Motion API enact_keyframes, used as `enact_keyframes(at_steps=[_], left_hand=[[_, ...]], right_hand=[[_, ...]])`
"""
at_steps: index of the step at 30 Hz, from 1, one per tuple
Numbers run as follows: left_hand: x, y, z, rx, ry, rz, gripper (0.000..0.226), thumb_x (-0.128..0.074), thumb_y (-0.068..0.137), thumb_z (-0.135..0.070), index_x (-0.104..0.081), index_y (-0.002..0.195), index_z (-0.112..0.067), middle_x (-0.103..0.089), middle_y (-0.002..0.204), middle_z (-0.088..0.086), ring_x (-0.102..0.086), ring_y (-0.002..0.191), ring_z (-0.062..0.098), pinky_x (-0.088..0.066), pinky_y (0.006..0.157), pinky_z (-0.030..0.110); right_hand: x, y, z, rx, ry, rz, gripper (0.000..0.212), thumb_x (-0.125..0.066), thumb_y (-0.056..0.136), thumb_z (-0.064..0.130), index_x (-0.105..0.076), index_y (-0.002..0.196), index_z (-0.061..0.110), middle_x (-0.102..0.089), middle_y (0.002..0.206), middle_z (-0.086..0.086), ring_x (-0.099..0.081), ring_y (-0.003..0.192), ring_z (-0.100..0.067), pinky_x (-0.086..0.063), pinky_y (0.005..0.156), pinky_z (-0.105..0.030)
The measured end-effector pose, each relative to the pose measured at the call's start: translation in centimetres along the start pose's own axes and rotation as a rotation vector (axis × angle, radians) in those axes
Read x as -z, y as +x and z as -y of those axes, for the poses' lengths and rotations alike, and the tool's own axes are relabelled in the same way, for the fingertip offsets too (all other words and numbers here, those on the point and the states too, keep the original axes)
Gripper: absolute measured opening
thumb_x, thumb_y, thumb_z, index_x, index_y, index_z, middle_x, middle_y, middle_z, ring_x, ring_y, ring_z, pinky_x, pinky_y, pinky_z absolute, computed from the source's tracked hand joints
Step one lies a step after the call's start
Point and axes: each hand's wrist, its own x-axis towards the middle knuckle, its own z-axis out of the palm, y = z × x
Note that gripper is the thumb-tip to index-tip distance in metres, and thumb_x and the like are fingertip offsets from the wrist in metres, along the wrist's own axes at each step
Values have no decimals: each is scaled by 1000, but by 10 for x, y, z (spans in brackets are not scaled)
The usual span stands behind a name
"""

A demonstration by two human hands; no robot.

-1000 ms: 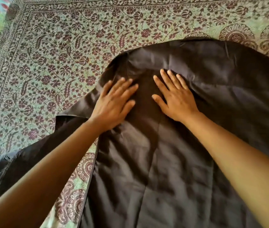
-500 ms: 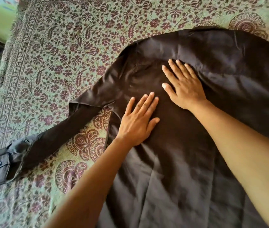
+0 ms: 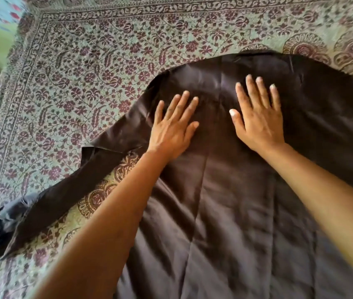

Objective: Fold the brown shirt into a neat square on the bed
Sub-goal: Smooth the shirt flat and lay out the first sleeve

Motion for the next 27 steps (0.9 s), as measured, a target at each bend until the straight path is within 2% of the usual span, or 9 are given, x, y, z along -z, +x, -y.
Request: enact_keyframes(at_steps=[3,8,11,13,15,20,23,25,27], left_hand=[[-13,42,-13,-150,26,110,59,-18,93,-54,-14,148,-32,-10,158,-2,-10,145,18,-3,115,44],[-5,92,34,-33,22,109,52,-22,99,-47,-13,148,-34,-8,158,-5,-7,145,17,-6,115,41],[13,92,52,-81,-120,93,46,-27,100,-38,-35,143,-25,-24,155,1,-26,140,21,-18,112,37],[25,79,62,94,-242,-188,44,-30,98,-37,-57,124,-15,-53,134,8,-55,112,23,-43,91,28],[32,60,86,408,-250,-345,38,-35,98,-32,-66,109,-12,-66,108,12,-58,83,21,-41,60,18],[39,21,126,575,-586,25,7,-63,83,-20,-64,86,-27,-66,83,8,-61,76,21,-49,72,30],[49,17,121,486,-587,274,8,-67,84,-22,-62,89,-17,-58,74,2,-52,68,9,-43,67,24],[58,19,122,402,-486,423,15,-67,85,-21,-62,75,-11,-55,68,4,-49,62,5,-40,63,22],[65,23,133,421,-503,418,24,-67,84,-16,-56,63,-14,-49,60,3,-45,56,7,-35,58,21]], right_hand=[[-4,1,-27,-45,-24,88,65,-20,89,51,-25,146,19,-22,152,-20,-21,139,-38,-9,114,-49],[-12,2,-34,-39,0,111,68,-12,89,56,-21,147,23,-18,154,-16,-17,141,-34,-6,116,-45],[-12,3,-36,-37,31,102,68,-13,89,56,-23,147,22,-19,154,-15,-17,141,-34,-6,116,-44],[-10,3,-34,-48,42,89,68,-16,88,55,-28,145,20,-22,152,-17,-21,140,-36,-9,116,-46],[-6,4,-28,-82,51,40,65,-25,87,49,-38,140,14,-31,148,-20,-28,136,-39,-14,113,-48],[3,21,13,83,178,-25,50,-41,85,33,-51,127,8,-43,141,-16,-40,130,-36,-29,105,-47],[2,34,48,275,197,143,62,-27,88,47,-37,141,16,-28,151,-11,-27,139,-30,-18,112,-45],[-5,38,62,297,146,260,61,-26,93,52,-22,147,24,-13,157,-7,-12,144,-26,-5,115,-43],[-12,39,66,280,84,290,60,-30,96,51,-14,148,28,-4,158,-5,-4,145,-25,1,116,-43]])
